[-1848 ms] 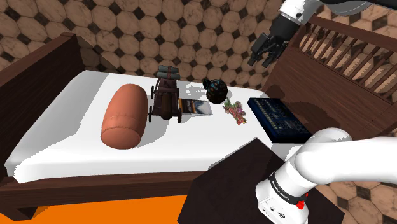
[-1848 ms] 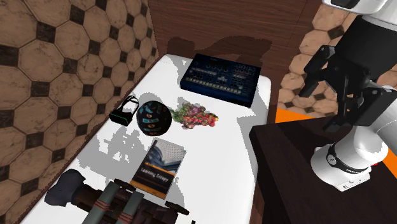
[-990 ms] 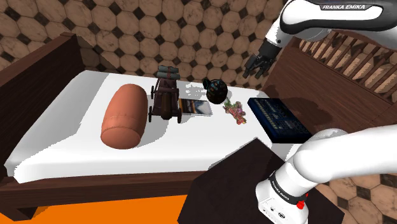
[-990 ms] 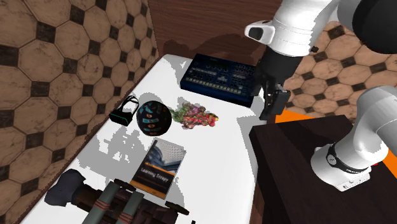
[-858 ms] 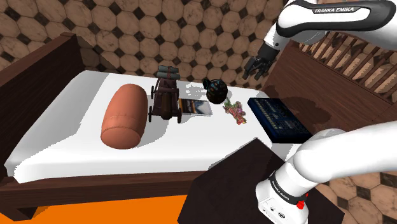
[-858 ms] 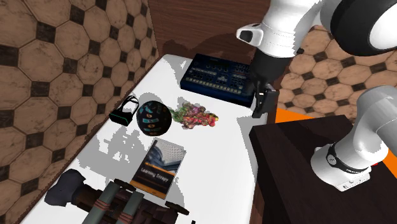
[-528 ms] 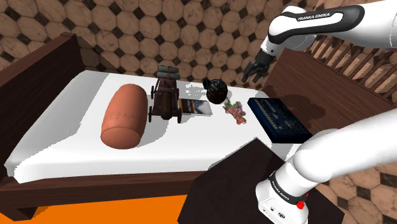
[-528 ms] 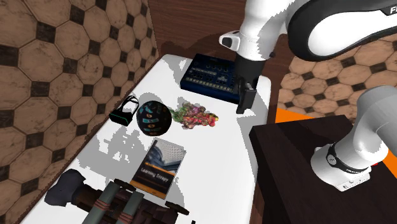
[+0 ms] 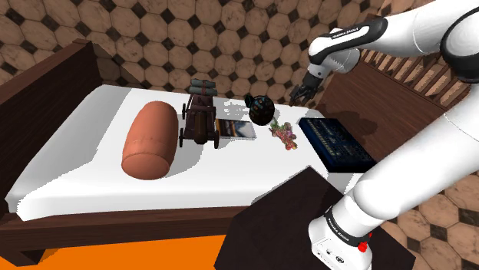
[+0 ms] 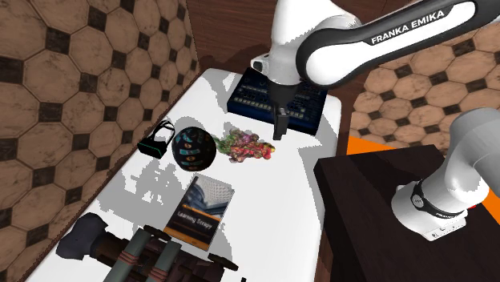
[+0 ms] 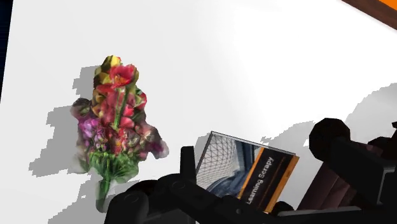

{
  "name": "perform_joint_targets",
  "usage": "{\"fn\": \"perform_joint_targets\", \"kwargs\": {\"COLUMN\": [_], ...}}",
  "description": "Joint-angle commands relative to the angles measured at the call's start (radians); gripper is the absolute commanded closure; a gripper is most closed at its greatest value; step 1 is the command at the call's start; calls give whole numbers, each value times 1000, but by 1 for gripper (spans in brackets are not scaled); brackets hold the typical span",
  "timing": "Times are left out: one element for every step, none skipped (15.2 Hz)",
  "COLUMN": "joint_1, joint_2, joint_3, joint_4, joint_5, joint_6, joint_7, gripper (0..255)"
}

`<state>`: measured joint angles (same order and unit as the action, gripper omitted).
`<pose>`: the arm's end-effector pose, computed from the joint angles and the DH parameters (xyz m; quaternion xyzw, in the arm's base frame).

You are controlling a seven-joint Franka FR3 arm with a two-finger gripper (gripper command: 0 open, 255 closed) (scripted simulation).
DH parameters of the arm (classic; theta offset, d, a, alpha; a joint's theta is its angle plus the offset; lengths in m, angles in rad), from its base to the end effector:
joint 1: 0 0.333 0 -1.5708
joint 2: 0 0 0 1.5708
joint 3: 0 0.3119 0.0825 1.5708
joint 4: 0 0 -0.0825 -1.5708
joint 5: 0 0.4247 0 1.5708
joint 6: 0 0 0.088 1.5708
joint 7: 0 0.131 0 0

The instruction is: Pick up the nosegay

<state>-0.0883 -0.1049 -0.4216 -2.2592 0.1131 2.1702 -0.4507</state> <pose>0.4744 -0.2574 0.3528 -0.9958 0.0603 -0.0338 0.0592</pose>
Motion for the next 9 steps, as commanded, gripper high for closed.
{"fn": "perform_joint_targets", "kwargs": {"joint_1": [-5, -11, -18, -26, -37, -48, -61, -75, -89], "joint_2": [92, 132, 173, 214, 255, 296, 337, 377, 418], "joint_3": [-21, -27, -33, -36, -38, -38, -37, -35, -31], "joint_4": [51, 74, 98, 123, 150, 177, 206, 237, 268], "joint_5": [43, 64, 85, 107, 128, 149, 170, 189, 208], "joint_6": [22, 30, 36, 41, 45, 48, 50, 50, 50], "joint_7": [-55, -81, -107, -132, -156, -179, -201, -222, -241], "gripper": [0, 0, 0, 0, 0, 0, 0, 0, 0]}}
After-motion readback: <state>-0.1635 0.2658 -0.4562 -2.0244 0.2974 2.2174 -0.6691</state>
